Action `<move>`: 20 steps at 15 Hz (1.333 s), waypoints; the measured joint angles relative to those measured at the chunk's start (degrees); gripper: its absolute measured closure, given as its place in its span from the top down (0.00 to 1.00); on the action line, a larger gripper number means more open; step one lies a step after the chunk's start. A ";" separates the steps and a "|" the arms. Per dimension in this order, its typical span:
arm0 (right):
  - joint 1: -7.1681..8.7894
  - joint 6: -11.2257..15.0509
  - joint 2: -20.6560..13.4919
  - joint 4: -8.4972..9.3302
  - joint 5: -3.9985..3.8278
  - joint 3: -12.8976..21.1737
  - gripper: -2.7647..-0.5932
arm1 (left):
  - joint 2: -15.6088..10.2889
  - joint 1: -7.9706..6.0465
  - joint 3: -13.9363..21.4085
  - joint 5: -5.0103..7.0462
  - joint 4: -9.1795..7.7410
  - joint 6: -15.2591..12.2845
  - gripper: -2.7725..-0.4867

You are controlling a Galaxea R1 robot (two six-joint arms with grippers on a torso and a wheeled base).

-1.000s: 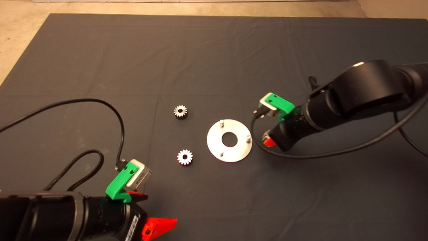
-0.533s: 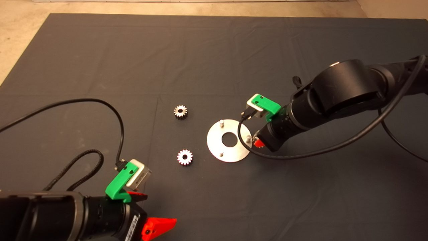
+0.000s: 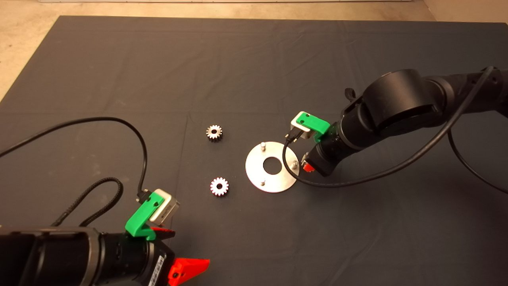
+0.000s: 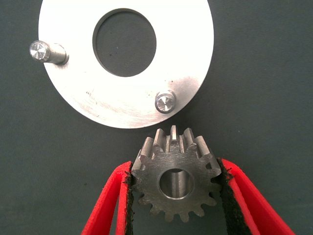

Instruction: Install three planetary gears onto the carrier pins

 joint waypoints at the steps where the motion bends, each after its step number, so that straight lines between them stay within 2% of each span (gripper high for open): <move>1: -0.56 -0.22 0.05 0.00 0.12 -0.46 0.16 | -0.02 -0.47 0.00 -0.02 0.00 -0.13 0.94; 2: -1.01 -0.35 0.29 0.00 0.17 -0.77 0.17 | 0.00 -0.78 0.00 0.00 0.02 -0.13 0.94; 5: -0.99 -0.35 1.36 0.00 0.37 -1.88 0.16 | 0.00 -0.78 0.00 0.00 0.02 -0.50 0.94; 8: -1.01 -0.36 2.28 0.00 2.21 -2.15 0.16 | 0.00 -1.09 0.00 0.02 0.02 -0.56 0.94; 9: -1.01 -0.35 2.26 0.00 2.21 -2.52 0.16 | 0.00 -1.09 0.00 0.00 0.00 -0.78 0.94; 11: -1.01 -0.38 2.26 -0.02 2.71 -3.24 0.16 | 0.02 -1.09 0.00 -0.01 0.02 -0.89 0.94; 17: -1.14 -1.27 2.40 0.00 2.99 -3.70 0.16 | 0.02 -1.09 0.00 0.00 0.02 -0.94 0.94; 20: -2.04 -2.39 2.39 -0.02 2.97 -5.27 0.16 | 0.02 -1.09 0.00 0.00 0.00 -0.99 0.94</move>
